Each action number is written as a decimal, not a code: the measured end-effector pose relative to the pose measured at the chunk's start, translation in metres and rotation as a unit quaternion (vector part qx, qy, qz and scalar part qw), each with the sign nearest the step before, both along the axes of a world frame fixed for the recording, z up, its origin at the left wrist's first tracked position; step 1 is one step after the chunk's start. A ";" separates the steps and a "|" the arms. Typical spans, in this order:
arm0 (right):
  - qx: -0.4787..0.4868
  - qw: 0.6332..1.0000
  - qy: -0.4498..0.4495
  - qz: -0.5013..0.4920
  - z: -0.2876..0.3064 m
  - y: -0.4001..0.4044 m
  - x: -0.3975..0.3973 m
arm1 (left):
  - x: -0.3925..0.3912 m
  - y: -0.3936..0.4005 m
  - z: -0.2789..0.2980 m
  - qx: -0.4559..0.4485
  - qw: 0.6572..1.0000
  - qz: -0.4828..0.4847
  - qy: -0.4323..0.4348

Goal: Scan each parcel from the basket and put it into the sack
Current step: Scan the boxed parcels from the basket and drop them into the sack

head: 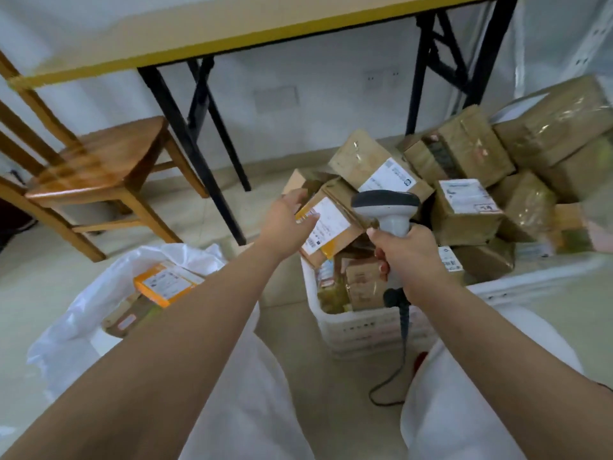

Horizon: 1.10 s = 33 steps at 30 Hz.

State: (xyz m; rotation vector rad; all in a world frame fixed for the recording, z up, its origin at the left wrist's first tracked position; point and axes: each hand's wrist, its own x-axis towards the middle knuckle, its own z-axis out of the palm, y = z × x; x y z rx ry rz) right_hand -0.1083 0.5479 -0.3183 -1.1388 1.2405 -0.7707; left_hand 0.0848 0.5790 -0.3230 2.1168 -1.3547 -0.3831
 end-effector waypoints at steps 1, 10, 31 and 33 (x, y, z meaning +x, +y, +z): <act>0.006 1.000 -0.010 -0.018 0.000 -0.005 -0.010 | -0.010 -0.012 0.001 -0.003 1.000 -0.013 -0.007; 0.009 0.994 -0.059 -0.089 -0.028 -0.058 -0.054 | -0.043 -0.123 0.016 0.012 0.998 -0.037 -0.052; -0.007 0.984 -0.081 -0.156 -0.058 -0.105 -0.048 | -0.021 -0.208 0.006 0.095 0.995 -0.012 0.002; 0.002 0.983 -0.089 -0.162 -0.057 -0.103 -0.049 | -0.021 -0.202 0.007 0.088 0.994 -0.010 0.057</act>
